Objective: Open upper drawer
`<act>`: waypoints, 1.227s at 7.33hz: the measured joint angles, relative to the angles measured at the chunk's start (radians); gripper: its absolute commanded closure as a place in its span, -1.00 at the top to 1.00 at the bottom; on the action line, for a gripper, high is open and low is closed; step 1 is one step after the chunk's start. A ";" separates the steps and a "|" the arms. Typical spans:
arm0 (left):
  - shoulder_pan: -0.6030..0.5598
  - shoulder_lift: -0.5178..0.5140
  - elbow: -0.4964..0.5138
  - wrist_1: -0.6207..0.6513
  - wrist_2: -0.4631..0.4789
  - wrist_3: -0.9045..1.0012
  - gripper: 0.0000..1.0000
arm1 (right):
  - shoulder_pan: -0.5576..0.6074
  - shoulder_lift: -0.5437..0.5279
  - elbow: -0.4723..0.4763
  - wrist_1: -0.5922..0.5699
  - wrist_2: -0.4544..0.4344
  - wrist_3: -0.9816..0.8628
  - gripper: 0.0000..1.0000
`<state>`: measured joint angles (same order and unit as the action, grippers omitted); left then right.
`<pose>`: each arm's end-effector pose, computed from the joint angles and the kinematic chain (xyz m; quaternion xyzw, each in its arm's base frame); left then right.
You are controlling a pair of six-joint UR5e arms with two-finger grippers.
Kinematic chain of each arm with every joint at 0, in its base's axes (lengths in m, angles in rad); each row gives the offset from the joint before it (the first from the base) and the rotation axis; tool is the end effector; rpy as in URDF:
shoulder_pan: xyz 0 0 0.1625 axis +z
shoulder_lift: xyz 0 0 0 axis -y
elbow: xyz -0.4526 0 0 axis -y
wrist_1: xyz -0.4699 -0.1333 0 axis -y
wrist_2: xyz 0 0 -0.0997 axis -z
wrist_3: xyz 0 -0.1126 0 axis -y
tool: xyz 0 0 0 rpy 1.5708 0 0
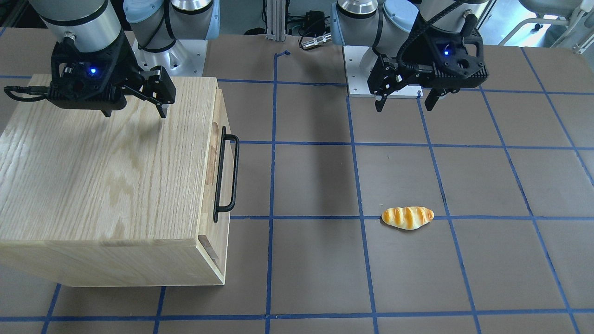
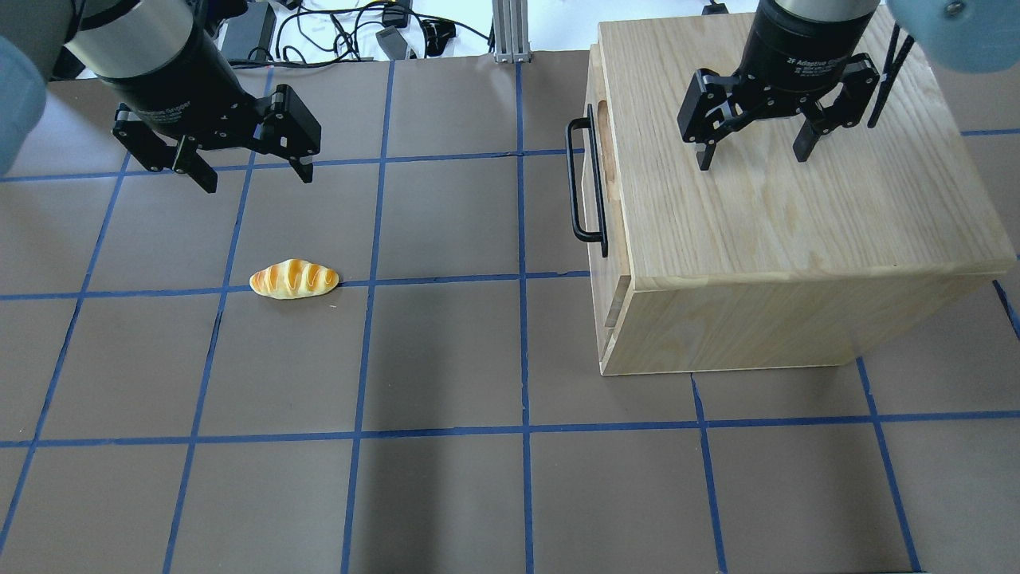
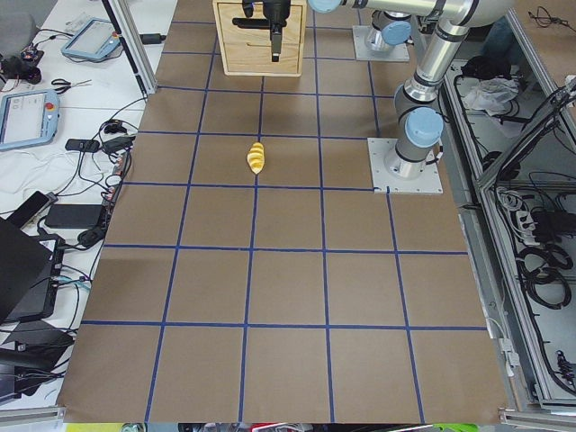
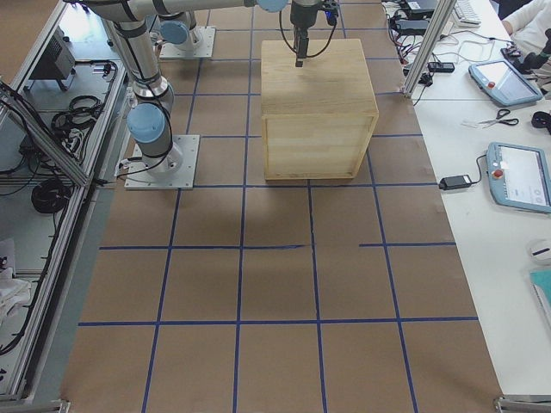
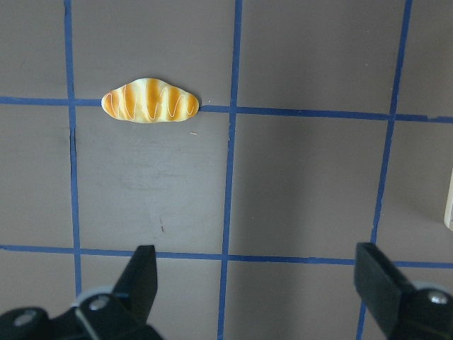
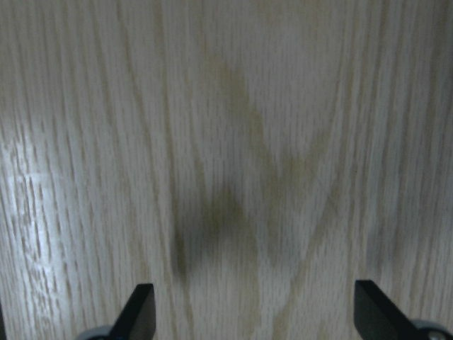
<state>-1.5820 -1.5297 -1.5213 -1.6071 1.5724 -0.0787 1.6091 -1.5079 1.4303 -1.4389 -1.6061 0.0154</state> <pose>-0.1393 -0.5535 0.5502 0.0338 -0.9991 0.0272 0.0004 0.1518 -0.5850 0.5329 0.0119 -0.9994 -0.0267 0.0184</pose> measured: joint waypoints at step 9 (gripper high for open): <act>-0.002 0.004 -0.013 -0.015 -0.008 0.002 1.00 | 0.000 0.000 0.000 0.000 0.000 0.000 1.00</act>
<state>-1.5844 -1.5254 -1.5345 -1.6218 1.5640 -0.0768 1.6091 -1.5079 1.4299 -1.4389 -1.6060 0.0153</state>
